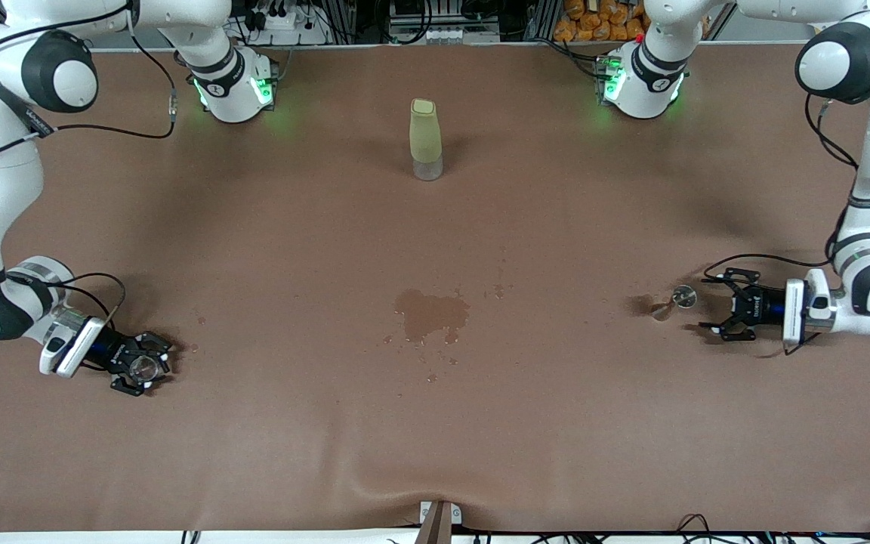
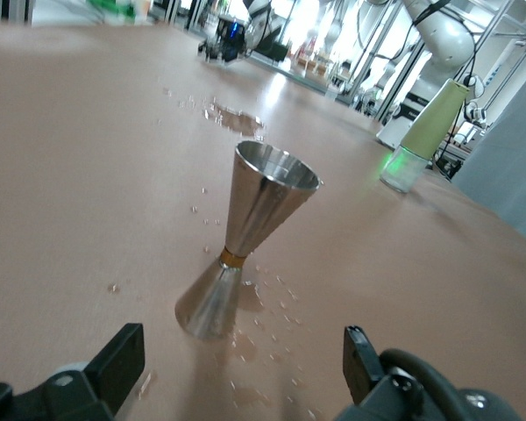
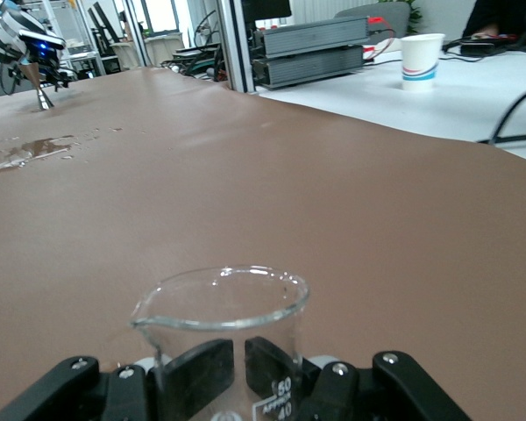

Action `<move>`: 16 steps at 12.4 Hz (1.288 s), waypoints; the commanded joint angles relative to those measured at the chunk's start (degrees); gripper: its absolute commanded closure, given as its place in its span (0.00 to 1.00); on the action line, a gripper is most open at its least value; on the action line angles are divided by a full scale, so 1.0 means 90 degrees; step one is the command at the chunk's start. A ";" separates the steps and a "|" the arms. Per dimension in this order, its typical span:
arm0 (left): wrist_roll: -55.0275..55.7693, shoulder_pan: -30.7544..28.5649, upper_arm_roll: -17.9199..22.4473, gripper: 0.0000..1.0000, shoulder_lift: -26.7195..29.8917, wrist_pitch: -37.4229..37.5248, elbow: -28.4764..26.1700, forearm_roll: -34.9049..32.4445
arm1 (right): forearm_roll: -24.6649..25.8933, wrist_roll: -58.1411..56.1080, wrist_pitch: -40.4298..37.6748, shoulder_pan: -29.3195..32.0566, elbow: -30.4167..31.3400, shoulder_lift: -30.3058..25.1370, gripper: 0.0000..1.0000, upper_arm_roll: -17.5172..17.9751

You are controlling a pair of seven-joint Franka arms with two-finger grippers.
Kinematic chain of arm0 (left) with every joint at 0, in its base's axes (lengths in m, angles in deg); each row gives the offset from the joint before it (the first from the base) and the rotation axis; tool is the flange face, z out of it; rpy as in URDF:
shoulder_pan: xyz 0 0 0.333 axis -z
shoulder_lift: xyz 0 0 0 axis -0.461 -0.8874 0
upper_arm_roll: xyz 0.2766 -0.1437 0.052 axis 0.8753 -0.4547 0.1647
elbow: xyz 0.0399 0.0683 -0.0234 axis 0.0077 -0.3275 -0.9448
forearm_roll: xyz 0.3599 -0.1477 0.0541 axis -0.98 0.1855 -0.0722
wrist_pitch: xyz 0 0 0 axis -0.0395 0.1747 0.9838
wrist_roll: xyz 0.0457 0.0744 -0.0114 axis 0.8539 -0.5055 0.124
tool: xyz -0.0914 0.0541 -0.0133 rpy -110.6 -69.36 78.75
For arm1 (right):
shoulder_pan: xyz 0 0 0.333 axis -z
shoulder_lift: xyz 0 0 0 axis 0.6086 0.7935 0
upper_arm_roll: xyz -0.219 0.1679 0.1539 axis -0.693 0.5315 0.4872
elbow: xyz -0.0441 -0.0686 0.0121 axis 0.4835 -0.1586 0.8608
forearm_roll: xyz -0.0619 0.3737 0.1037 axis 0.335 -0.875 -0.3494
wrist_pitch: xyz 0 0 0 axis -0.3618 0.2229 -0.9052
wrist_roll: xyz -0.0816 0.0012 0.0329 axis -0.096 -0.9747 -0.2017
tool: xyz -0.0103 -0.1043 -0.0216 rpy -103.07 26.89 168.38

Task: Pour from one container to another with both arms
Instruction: 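Lower the jigger with the left gripper while the right gripper lowers the beaker, then open both grippers and lift them off the jigger and beaker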

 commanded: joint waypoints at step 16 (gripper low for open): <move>0.7892 0.1844 0.0022 0.00 0.3923 0.0337 0.0155 -0.2756 | 0.1965 0.3276 -0.0827 -0.0001 -0.0572 -0.1149 0.00 0.0167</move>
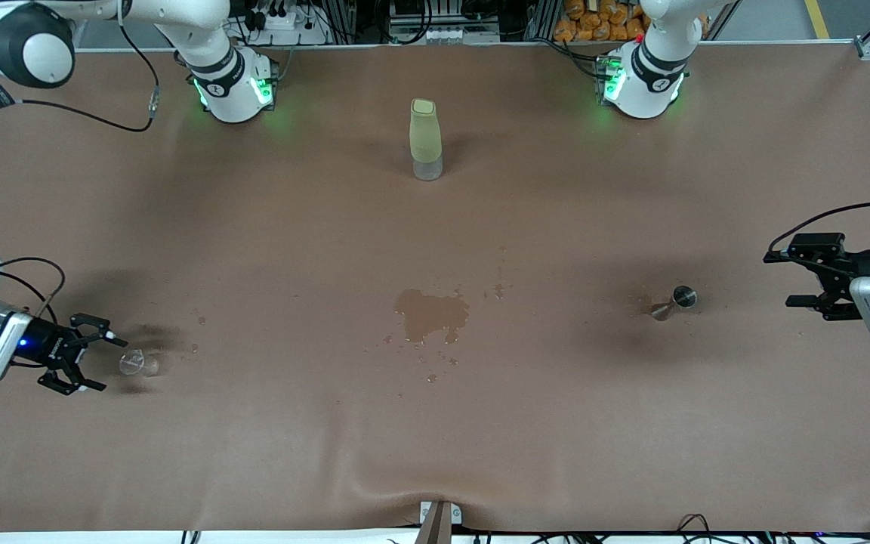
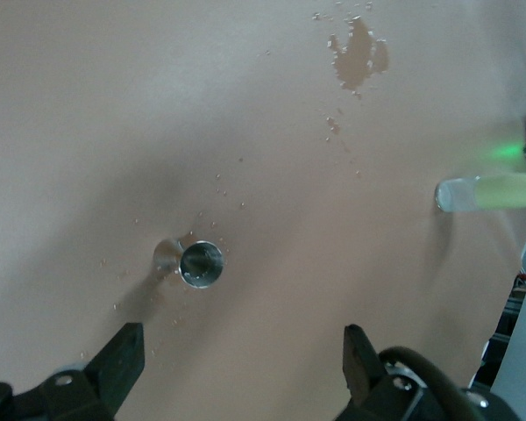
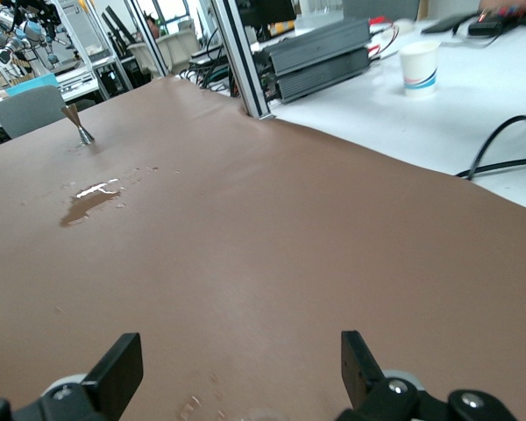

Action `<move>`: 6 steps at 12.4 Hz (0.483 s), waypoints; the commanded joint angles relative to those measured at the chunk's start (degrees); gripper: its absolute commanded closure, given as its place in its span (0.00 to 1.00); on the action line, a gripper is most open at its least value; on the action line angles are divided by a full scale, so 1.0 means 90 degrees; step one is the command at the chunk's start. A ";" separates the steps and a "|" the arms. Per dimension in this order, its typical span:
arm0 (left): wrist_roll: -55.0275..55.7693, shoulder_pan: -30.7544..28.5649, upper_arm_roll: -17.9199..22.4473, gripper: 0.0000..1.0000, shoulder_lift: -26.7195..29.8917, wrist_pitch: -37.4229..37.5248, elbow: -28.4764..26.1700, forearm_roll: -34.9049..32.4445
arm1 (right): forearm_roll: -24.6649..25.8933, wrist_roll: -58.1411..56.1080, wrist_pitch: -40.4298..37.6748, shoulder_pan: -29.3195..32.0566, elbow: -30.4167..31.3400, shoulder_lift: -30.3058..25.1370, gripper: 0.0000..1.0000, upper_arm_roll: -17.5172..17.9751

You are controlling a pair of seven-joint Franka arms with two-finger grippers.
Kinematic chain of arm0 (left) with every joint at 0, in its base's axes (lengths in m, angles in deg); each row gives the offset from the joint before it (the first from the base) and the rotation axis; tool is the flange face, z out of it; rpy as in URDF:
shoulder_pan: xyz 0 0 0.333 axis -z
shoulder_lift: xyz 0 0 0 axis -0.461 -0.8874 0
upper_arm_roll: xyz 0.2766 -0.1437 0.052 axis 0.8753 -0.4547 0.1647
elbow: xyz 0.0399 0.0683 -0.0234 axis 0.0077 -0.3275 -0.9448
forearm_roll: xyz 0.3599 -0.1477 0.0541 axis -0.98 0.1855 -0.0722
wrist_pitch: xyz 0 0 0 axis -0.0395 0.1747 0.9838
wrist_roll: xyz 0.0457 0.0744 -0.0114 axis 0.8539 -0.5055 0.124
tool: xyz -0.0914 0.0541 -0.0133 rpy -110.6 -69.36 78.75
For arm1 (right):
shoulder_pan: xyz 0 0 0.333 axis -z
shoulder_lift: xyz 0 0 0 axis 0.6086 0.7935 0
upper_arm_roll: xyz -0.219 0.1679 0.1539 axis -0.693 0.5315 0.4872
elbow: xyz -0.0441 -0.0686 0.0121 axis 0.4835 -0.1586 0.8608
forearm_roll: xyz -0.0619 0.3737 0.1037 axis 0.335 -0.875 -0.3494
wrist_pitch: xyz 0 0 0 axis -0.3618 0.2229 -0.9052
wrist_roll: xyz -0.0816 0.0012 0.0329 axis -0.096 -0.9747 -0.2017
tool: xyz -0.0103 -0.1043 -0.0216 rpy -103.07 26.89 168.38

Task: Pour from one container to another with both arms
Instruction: 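Open both grippers and lift them off the jigger and beaker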

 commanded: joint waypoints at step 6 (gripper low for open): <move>0.3439 0.1135 -0.0041 0.00 0.1269 0.0476 -0.0308 -0.1143 | 0.1999 0.2875 0.0496 -0.1304 -0.0820 -0.0864 0.00 -0.0022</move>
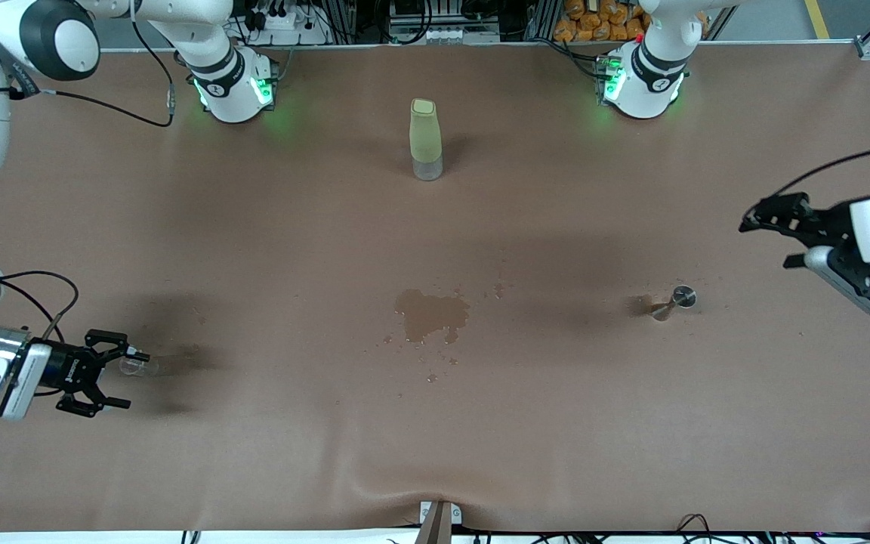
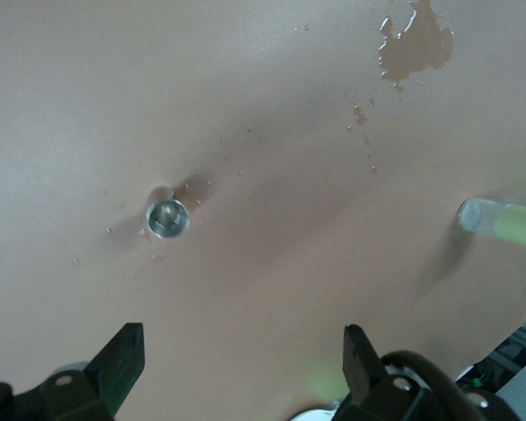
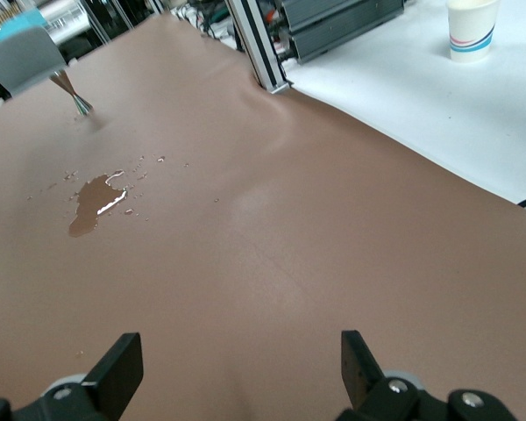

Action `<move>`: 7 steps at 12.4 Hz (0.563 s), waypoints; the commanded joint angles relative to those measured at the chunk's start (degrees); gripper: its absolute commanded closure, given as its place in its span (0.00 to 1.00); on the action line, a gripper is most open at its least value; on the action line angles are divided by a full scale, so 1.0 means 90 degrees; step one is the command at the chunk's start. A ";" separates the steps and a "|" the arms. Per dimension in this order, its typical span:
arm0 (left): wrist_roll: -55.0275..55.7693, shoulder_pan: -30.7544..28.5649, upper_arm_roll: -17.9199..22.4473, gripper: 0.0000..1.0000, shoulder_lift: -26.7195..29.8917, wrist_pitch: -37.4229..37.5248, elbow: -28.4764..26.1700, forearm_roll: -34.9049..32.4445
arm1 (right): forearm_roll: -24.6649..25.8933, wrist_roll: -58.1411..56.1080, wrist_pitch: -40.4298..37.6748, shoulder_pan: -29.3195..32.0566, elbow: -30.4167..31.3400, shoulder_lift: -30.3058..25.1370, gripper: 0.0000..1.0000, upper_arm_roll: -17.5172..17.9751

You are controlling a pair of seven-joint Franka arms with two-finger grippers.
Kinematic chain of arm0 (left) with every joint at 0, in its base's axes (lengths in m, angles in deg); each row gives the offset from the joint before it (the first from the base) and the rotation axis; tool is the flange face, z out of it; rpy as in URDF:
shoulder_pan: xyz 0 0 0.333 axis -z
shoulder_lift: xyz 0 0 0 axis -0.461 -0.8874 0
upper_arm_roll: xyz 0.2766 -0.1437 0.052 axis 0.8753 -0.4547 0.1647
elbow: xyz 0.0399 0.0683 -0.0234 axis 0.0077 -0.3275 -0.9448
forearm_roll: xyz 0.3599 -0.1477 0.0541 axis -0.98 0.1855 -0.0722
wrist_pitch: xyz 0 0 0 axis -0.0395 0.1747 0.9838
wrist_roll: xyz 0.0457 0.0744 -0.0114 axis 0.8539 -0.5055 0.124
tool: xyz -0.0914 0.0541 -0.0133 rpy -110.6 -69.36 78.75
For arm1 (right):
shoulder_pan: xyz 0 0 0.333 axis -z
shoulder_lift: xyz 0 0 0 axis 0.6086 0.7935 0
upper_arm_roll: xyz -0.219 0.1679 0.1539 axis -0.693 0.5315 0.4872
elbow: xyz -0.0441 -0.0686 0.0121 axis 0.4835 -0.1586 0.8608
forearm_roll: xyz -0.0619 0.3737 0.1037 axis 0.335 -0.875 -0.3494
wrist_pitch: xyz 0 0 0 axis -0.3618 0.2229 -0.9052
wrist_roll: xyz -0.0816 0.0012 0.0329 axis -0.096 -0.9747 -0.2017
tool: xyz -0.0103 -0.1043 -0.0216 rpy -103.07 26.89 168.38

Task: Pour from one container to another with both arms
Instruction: 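Open both grippers and lift them off the jigger and beaker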

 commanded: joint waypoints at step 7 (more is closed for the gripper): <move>0.1602 0.0697 0.0309 0.00 0.0524 -0.0180 -0.0353 -0.1553 | 0.2489 0.2643 0.0539 -0.0659 0.0677 -0.1905 0.00 -0.0041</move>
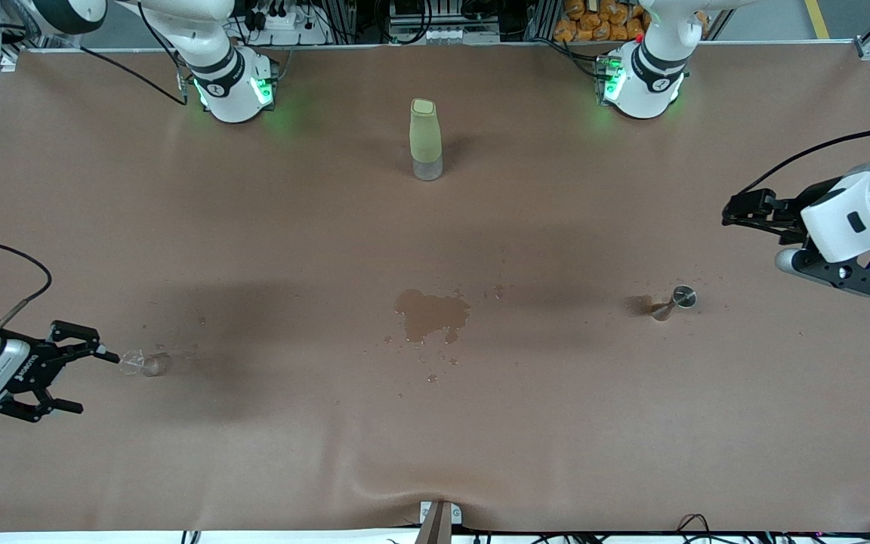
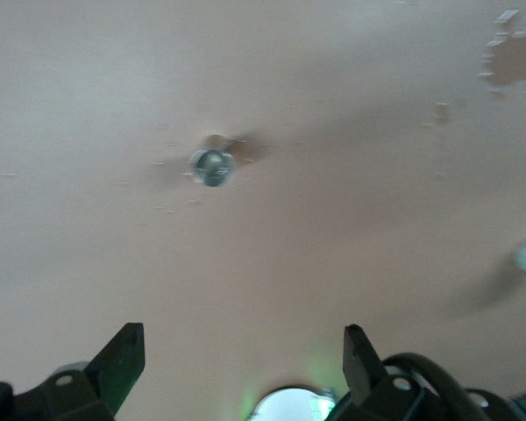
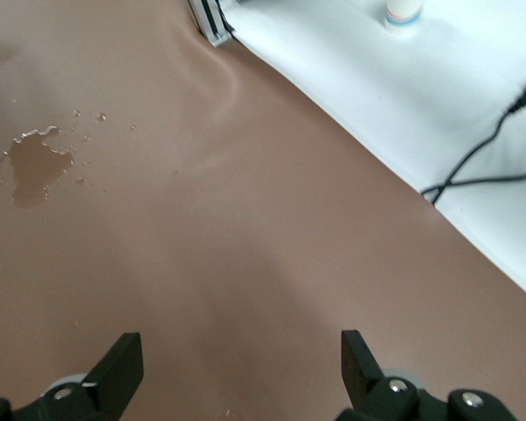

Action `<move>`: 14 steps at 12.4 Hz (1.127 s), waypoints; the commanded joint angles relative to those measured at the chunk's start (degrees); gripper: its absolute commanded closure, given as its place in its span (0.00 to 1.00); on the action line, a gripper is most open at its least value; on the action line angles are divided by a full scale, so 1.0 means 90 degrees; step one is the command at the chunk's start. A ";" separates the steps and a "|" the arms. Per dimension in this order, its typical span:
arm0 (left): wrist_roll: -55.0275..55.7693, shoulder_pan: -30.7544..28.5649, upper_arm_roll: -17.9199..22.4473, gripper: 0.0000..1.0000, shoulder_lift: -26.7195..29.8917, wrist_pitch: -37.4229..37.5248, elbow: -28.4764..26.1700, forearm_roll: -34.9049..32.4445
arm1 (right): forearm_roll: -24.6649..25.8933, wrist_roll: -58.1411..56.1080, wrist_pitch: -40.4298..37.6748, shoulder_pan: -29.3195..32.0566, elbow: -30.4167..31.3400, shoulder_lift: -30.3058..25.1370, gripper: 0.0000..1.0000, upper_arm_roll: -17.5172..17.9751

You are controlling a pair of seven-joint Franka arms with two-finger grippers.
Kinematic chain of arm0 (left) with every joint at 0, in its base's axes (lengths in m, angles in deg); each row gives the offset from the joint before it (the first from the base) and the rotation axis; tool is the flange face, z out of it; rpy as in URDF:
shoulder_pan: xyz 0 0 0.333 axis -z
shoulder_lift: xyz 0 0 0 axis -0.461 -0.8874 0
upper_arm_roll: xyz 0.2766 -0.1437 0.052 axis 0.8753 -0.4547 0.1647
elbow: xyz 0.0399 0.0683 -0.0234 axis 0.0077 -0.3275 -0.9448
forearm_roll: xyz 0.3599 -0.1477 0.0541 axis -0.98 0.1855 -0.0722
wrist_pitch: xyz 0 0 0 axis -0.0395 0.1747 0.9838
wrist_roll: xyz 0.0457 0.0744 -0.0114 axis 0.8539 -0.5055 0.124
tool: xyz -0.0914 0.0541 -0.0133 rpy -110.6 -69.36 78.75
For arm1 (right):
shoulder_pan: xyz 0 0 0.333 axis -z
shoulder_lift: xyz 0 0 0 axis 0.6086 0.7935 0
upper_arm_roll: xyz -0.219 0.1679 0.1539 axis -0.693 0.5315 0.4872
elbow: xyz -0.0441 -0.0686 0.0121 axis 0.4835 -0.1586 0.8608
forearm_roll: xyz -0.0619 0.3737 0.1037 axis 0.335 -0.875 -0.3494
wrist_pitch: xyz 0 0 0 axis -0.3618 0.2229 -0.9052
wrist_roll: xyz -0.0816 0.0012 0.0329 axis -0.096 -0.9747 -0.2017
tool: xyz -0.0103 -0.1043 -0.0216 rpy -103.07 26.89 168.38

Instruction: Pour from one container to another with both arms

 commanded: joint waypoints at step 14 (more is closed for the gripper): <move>0.1432 -0.0261 0.0290 0.00 0.2178 -0.1340 -0.1900 -0.0260 | 0.2268 0.4609 -0.1412 -0.1212 0.2517 -0.3407 0.00 -0.1164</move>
